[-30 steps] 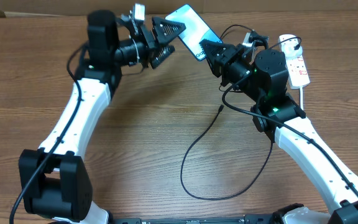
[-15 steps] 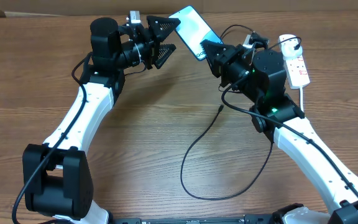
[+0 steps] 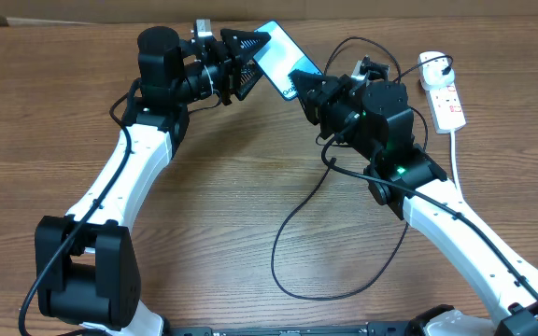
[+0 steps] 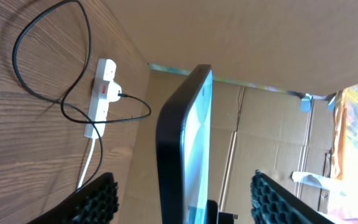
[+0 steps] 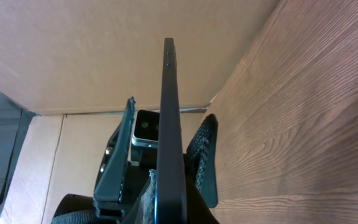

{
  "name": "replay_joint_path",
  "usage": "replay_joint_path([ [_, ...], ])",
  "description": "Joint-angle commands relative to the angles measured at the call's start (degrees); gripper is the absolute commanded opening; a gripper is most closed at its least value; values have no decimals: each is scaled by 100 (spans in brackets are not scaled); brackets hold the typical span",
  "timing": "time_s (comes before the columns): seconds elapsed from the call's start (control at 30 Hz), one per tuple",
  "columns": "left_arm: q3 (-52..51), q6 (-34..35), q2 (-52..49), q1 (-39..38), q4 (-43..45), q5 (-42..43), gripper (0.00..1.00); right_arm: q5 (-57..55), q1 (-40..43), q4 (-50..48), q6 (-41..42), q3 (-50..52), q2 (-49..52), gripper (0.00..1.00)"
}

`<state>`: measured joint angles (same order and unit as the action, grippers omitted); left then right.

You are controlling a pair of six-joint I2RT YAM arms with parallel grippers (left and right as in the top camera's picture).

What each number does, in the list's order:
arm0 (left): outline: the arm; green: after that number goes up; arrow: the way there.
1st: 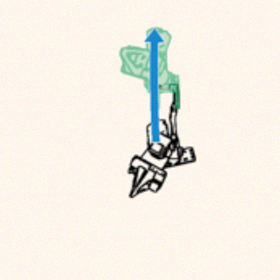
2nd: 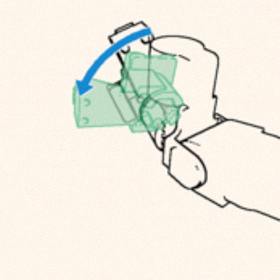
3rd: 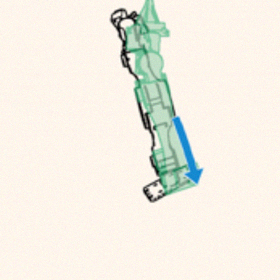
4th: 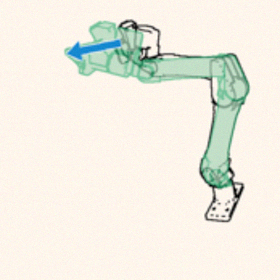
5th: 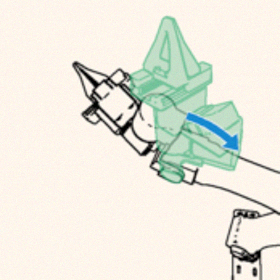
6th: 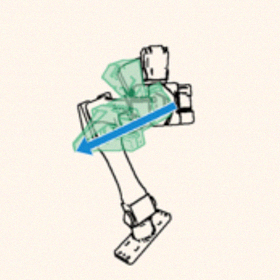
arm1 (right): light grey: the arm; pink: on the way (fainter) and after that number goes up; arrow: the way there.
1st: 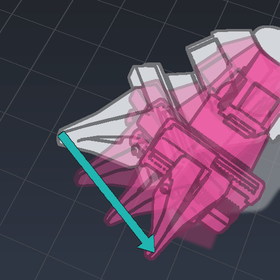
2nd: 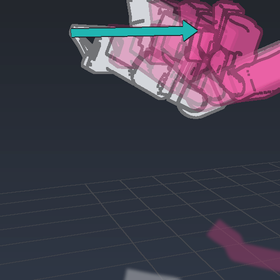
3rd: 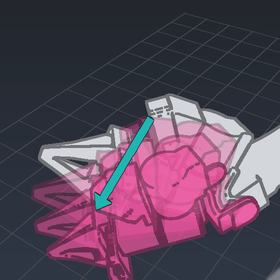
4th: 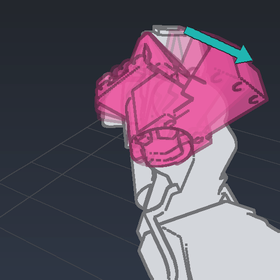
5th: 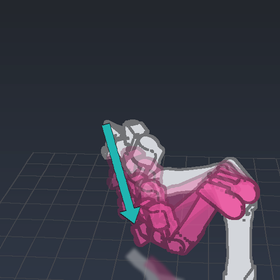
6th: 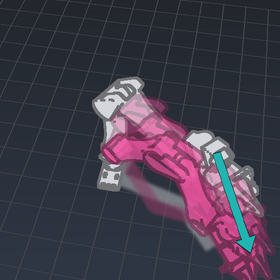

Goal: Plug charger to phone and switch on socket

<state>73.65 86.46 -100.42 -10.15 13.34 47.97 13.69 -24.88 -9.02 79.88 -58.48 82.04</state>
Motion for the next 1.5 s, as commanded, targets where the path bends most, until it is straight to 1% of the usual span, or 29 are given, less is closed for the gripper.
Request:
replay_joint_path([
  [0.0,-22,61,-2,-48,26,116,56,-168,-2,-114,-61,-74,-79,4],
  [0.1,-22,61,-2,-48,26,116,47,-164,-4,-111,-59,-74,-79,4],
  [0.27,-22,63,-2,-48,26,116,40,-116,-4,-111,-57,-74,-79,4],
  [0.43,-22,105,-2,-48,26,116,37,-52,-28,-96,-42,-72,-79,4],
  [0.57,-22,103,-2,-48,26,116,29,-35,-31,-94,-39,-74,-79,4],
  [0.63,-22,105,-2,-48,26,114,23,-15,-31,-94,-39,-74,-79,4],
  [0.7,-22,105,-2,-48,26,114,22,-11,-31,-92,-39,-72,-79,4],
  [0.87,-22,105,-2,-48,26,114,14,7,-31,-94,-39,-74,-79,4],
  [1.27,-22,149,-2,-48,26,114,14,83,-107,-96,-39,-74,-79,4],
  [1.4,-22,149,-2,-48,26,114,13,35,-142,-94,-37,-74,-79,4],
  [1.47,-22,146,-2,-48,26,114,11,31,-142,-96,-37,-74,-79,4],
])
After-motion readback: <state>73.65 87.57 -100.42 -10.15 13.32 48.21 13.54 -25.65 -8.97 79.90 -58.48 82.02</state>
